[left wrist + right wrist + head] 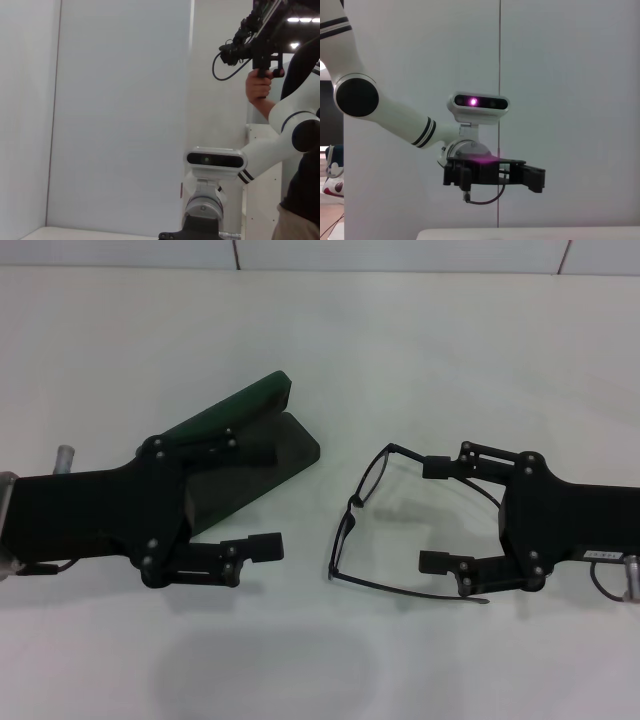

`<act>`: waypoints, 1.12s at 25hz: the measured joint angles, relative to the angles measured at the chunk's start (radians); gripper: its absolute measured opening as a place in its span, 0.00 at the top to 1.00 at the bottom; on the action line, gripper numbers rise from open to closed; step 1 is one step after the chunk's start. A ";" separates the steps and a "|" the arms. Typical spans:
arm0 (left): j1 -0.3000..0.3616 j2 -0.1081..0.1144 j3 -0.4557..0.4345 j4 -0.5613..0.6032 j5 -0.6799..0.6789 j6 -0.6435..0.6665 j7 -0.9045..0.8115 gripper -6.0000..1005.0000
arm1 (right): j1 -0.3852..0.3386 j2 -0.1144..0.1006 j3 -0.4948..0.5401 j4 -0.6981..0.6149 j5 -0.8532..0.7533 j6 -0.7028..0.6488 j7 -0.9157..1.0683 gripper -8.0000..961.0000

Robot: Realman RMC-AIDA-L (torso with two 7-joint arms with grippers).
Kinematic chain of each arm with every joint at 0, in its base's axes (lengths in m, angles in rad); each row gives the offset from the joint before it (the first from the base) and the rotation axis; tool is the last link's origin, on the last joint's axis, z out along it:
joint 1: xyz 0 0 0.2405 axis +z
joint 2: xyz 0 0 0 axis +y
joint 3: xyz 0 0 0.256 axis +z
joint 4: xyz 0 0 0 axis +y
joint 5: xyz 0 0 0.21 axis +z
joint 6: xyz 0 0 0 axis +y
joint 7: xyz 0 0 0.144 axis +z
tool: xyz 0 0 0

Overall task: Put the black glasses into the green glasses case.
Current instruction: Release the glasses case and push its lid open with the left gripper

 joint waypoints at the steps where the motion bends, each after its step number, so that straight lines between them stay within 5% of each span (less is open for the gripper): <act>1: 0.000 0.000 -0.002 0.000 0.000 0.000 0.001 0.17 | 0.001 0.001 0.000 0.000 0.000 0.001 -0.001 0.08; 11: 0.000 -0.007 -0.047 -0.006 0.007 -0.020 -0.002 0.17 | -0.004 0.013 0.000 -0.012 0.000 0.008 -0.018 0.08; 16: -0.018 0.004 -0.049 0.046 0.026 -0.217 -0.173 0.17 | 0.002 0.007 0.000 -0.012 0.000 0.012 -0.017 0.08; 22: -0.100 0.013 -0.050 0.195 0.299 -0.507 -0.492 0.17 | -0.006 0.003 0.003 -0.006 0.001 0.015 -0.018 0.08; 28: -0.163 -0.025 -0.050 0.288 0.575 -0.574 -0.633 0.17 | -0.036 0.002 0.013 -0.007 0.001 0.019 -0.022 0.08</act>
